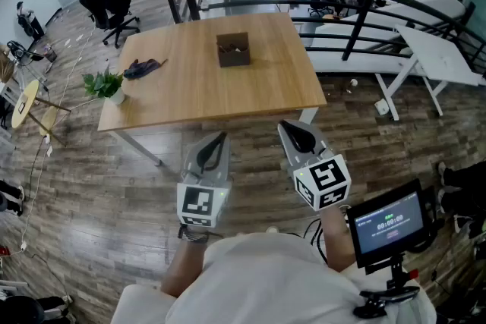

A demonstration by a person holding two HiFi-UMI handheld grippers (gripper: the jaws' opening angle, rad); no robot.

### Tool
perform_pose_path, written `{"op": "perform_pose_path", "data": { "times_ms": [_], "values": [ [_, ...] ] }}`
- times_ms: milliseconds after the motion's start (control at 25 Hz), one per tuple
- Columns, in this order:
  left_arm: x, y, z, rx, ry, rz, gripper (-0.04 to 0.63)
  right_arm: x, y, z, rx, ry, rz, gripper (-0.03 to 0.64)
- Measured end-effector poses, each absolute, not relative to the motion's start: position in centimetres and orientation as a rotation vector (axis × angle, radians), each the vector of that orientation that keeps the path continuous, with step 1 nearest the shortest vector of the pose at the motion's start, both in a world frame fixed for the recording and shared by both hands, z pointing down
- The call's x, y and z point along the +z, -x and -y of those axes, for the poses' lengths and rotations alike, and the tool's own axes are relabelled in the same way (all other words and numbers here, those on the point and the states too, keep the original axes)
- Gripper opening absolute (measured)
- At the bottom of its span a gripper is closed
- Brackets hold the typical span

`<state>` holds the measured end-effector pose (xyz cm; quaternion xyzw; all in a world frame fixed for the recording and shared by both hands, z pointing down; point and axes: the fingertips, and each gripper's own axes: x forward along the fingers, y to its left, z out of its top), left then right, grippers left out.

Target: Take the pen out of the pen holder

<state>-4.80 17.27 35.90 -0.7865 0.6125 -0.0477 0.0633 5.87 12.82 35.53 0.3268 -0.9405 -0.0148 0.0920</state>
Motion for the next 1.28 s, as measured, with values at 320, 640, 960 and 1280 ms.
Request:
{"op": "perform_pose_path", "data": {
  "times_ms": [320,640,960,1280],
  "values": [
    [35.9,4.4,-17.0,-0.142,2.375,-1.847,-0.002,34.6,-6.1,-13.2,0.001,-0.935,2.910,0.002],
    [36.8,4.1,-17.3,-0.155,2.377,-1.873,-0.002,35.9,-6.6,-13.3,0.024,-0.924,2.891,0.002],
    [37.9,3.3,-17.0,-0.176,2.377,-1.884,-0.002,37.0,-7.4,-13.0,-0.007,-0.922,2.871,0.002],
    [37.9,0.5,-14.8,-0.198,2.366,-1.903,-0.002,36.5,-9.8,-11.3,-0.032,-0.849,2.923,0.002]
  ]
}}
